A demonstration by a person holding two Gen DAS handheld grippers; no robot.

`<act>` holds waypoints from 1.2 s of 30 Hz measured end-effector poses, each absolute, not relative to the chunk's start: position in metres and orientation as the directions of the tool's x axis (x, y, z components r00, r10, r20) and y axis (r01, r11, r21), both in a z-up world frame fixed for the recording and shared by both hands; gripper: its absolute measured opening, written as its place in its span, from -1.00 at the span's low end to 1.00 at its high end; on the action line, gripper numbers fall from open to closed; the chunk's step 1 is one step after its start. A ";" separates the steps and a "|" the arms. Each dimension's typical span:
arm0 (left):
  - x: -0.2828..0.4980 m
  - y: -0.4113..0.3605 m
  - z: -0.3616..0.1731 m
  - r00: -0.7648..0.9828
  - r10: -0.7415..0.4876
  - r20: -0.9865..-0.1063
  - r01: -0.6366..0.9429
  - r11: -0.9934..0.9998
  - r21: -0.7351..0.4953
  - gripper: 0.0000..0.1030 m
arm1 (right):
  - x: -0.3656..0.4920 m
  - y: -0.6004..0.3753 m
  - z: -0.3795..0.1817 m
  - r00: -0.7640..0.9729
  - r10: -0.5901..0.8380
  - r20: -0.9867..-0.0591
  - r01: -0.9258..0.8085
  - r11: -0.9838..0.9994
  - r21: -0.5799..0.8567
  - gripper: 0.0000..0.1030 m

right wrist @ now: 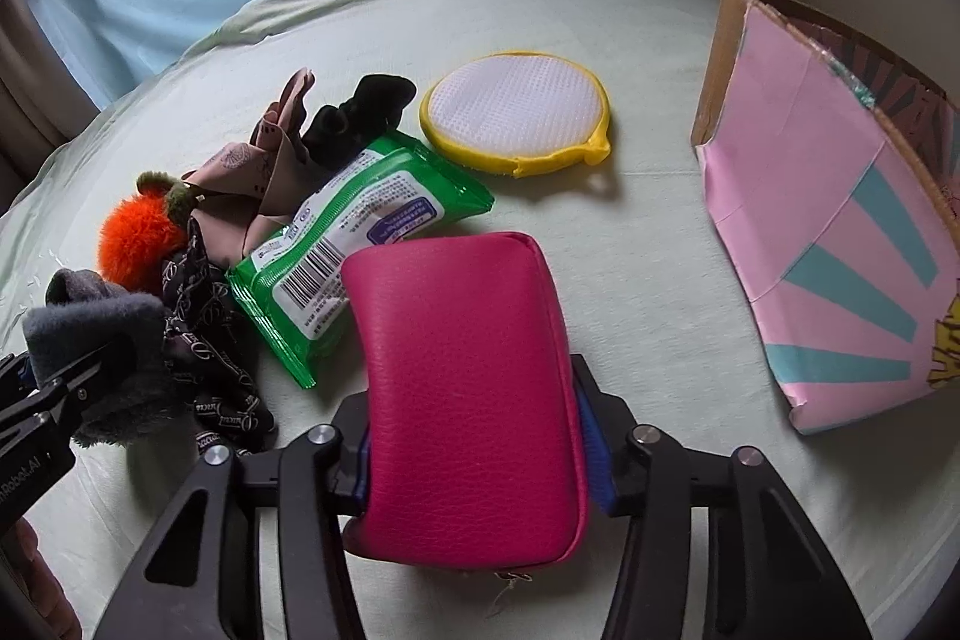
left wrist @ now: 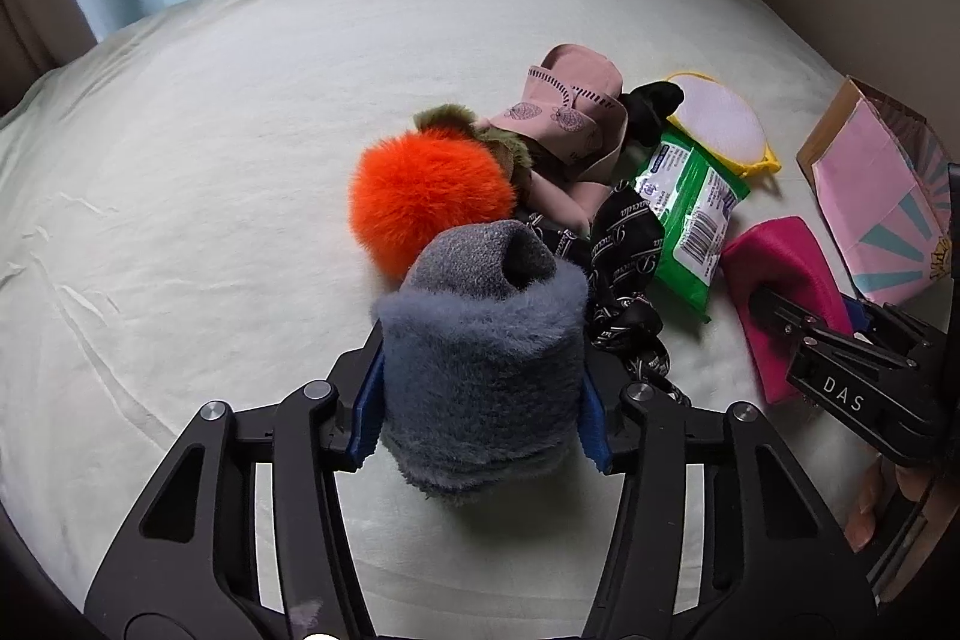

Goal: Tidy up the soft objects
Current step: 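Grasp the grey fuzzy slipper with the left tool while the right tool grasps the pink pouch, then carry slipper and pink pouch into the cardboard box and open both tools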

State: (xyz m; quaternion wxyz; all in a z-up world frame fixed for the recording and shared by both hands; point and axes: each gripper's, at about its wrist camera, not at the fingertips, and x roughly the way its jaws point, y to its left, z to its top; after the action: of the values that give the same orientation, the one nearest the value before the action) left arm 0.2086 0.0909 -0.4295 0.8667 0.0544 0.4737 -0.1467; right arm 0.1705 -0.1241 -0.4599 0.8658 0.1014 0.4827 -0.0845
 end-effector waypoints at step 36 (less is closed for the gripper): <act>0.132 -0.108 -0.170 0.628 -0.202 -0.752 0.197 0.976 -0.097 -0.06 | 0.108 -0.293 -0.179 0.646 -0.004 -0.763 0.212 0.962 0.174 -0.10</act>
State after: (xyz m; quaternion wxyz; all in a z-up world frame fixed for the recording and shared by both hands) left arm 0.1315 -0.1077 -0.1704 0.9022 -0.0026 0.4170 -0.1106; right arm 0.1079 -0.2934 -0.1788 0.8987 0.1247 0.4161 -0.0601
